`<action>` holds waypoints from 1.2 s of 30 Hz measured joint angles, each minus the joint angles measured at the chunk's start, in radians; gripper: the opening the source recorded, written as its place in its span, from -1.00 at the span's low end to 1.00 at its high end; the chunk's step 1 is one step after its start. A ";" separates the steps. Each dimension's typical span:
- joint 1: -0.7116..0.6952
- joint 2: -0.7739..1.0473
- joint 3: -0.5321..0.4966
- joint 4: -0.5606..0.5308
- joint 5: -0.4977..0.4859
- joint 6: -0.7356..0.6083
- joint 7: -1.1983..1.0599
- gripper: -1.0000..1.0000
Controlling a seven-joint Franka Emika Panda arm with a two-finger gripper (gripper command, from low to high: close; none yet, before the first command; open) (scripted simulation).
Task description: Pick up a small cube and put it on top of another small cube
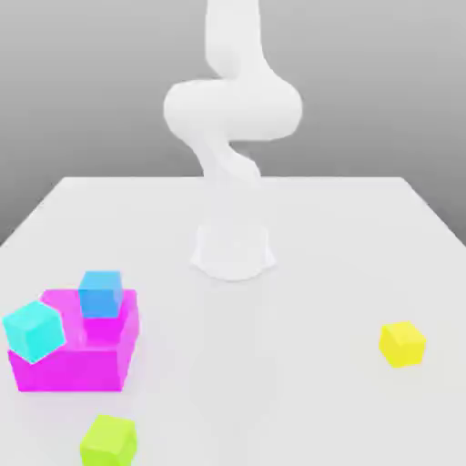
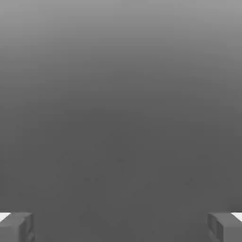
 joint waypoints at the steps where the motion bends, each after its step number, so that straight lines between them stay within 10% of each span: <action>1: 0.001 0.039 -0.011 -0.002 0.005 0.013 -0.007 0.00; 32: -0.131 1.162 -0.131 -0.033 0.180 0.451 -0.209 0.00; 33: -0.139 1.186 -0.121 -0.028 0.189 0.470 -0.215 -1.00; 36: -0.139 1.186 -0.121 -0.028 0.188 0.470 -0.215 -1.00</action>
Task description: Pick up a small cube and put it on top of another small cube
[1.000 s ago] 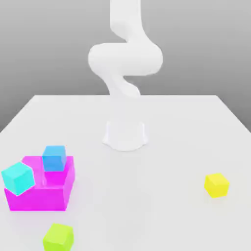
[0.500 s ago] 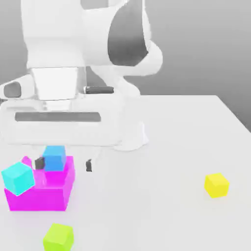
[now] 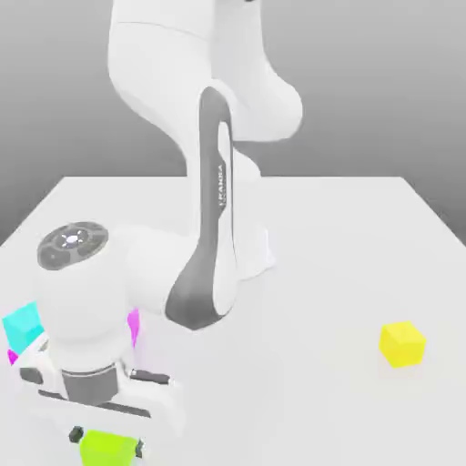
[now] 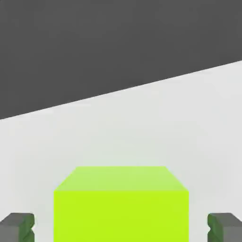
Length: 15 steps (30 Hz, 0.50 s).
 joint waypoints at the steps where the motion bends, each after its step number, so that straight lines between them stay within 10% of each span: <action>1: 0.000 0.000 0.000 0.000 0.000 0.000 0.000 -1.00; 15: -0.017 -0.369 -0.166 -0.092 -0.113 -0.276 0.238 -1.00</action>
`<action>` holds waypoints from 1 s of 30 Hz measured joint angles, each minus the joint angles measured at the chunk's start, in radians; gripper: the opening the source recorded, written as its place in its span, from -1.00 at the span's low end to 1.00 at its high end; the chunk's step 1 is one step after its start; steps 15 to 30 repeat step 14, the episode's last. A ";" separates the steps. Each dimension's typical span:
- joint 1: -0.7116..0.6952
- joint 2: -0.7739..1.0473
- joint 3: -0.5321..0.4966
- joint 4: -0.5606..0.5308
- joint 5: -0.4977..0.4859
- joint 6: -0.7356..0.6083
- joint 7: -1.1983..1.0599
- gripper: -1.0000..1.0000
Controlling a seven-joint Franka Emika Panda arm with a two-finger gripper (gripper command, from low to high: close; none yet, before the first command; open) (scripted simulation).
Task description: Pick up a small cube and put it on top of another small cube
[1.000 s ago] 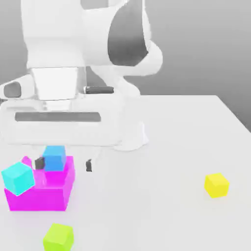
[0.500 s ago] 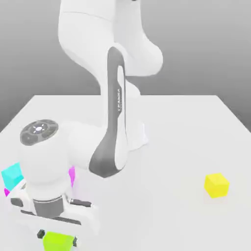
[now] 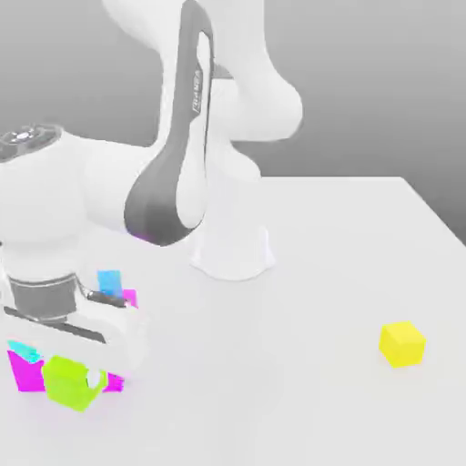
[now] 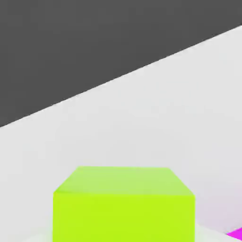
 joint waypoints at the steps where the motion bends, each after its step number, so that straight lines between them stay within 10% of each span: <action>1: -0.029 -0.037 -0.015 -0.010 -0.019 -0.025 0.040 -1.00; 10: -0.130 -0.125 -0.060 -0.099 -0.090 -0.016 0.236 -1.00; 11: -0.138 -0.106 -0.050 -0.105 -0.079 0.009 0.229 1.00; 30: -0.130 -0.106 -0.050 -0.105 -0.079 0.009 0.229 1.00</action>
